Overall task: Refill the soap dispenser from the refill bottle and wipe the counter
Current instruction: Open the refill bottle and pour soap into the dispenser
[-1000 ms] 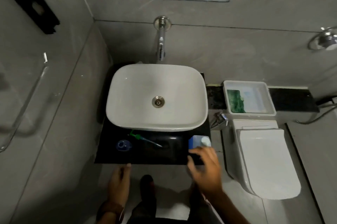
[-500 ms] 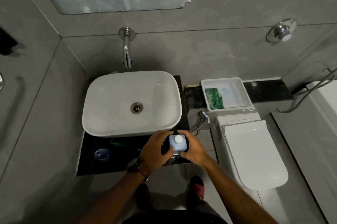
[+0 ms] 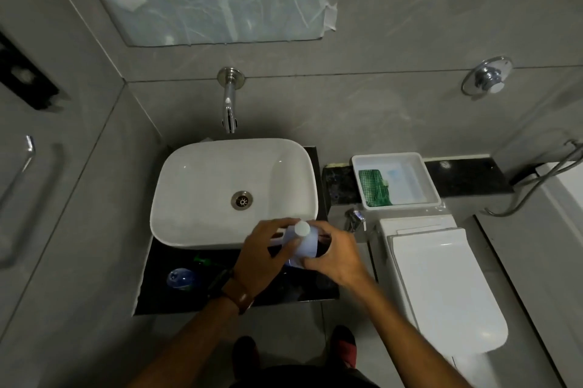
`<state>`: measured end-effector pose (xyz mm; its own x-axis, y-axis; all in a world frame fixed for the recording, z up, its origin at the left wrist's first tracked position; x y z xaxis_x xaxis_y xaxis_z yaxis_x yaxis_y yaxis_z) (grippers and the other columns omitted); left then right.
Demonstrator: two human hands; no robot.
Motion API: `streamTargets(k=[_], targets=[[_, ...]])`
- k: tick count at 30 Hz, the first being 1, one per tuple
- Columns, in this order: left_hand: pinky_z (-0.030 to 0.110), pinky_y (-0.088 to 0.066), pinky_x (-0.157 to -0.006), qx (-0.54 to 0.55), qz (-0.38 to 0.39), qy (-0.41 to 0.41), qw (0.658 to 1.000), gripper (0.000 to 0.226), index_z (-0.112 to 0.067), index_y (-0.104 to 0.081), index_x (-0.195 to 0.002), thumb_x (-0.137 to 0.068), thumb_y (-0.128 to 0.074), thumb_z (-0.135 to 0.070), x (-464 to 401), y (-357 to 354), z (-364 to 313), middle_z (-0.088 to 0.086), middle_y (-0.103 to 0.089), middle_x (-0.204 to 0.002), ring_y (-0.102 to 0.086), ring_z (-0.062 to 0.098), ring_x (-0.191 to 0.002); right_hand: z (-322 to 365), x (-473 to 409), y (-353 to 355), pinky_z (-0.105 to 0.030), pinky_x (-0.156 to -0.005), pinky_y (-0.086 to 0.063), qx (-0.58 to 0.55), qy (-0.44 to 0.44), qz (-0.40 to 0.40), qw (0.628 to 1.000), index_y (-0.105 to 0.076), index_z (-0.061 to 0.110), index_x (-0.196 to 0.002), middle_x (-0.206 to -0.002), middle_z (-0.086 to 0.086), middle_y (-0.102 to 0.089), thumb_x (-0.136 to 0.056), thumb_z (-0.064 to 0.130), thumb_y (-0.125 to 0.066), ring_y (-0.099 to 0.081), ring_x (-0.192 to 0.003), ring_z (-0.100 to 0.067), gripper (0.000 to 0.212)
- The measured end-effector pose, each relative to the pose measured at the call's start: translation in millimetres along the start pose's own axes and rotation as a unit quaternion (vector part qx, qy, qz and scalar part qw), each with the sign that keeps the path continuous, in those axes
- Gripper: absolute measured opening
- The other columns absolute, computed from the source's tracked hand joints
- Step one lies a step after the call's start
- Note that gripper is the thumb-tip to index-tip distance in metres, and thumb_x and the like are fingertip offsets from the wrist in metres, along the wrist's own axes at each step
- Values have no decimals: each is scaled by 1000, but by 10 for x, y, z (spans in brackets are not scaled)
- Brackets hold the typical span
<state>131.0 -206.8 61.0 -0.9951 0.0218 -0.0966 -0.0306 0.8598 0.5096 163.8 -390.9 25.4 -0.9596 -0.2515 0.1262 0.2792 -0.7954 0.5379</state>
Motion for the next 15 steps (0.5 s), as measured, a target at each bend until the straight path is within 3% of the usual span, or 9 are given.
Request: streamTargets(k=[2, 4, 6, 10, 15], targets=[[15, -48, -95, 19, -15, -29, 999, 34, -40, -60, -125, -91, -68, -40, -154, 210, -244, -21, -63, -123, -59, -3, -113, 277, -97, 150, -3, -75, -51, 10, 31, -9, 999, -58, 54, -123, -104, 40, -66, -51, 53, -92, -63, -99, 16, 80], [19, -50, -98, 42, -33, -82, 995, 41, -26, -61, -128, -89, -74, -24, -316, 404, -522, -15, -65, -125, -60, -3, -114, 545, -206, 286, -7, -76, -55, 12, 57, -21, 998, -59, 40, -129, -106, 30, -68, -53, 50, -93, -66, -97, 11, 84], [16, -50, -95, 67, -51, -122, 989, 42, -21, -61, -127, -87, -74, -21, -463, 618, -776, -18, -65, -121, -63, -3, -111, 801, -300, 417, -12, -79, -58, 17, 85, -32, 996, -63, 34, -127, -107, 22, -70, -53, 47, -94, -67, -96, 7, 82], [22, -54, -90, 81, -76, -179, 978, 38, -22, -65, -123, -87, -74, -31, -643, 1015, -1140, -9, -69, -114, -68, 13, -104, 1216, -409, 632, -7, -72, -54, 17, 130, -45, 990, -61, 41, -126, -96, 32, -68, -49, 39, -93, -68, -90, 10, 83], [19, -56, -86, 150, -124, -168, 966, 34, -21, -70, -114, -81, -79, -27, -741, 1348, -1311, -13, -75, -107, -72, 11, -101, 1408, -463, 748, -2, -70, -49, 30, 147, -52, 987, -66, 39, -123, -94, 30, -71, -49, 36, -92, -67, -92, 11, 78]])
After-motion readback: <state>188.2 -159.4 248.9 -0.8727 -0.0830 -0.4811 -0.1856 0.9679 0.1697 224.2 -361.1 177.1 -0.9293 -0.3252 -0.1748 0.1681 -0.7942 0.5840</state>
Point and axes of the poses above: each hand's wrist, its own x-axis away from the middle knuckle, its own y-axis out of the back of the hand, z = x × y, the point moved 5 cm from there along -x, towards the middle knuckle
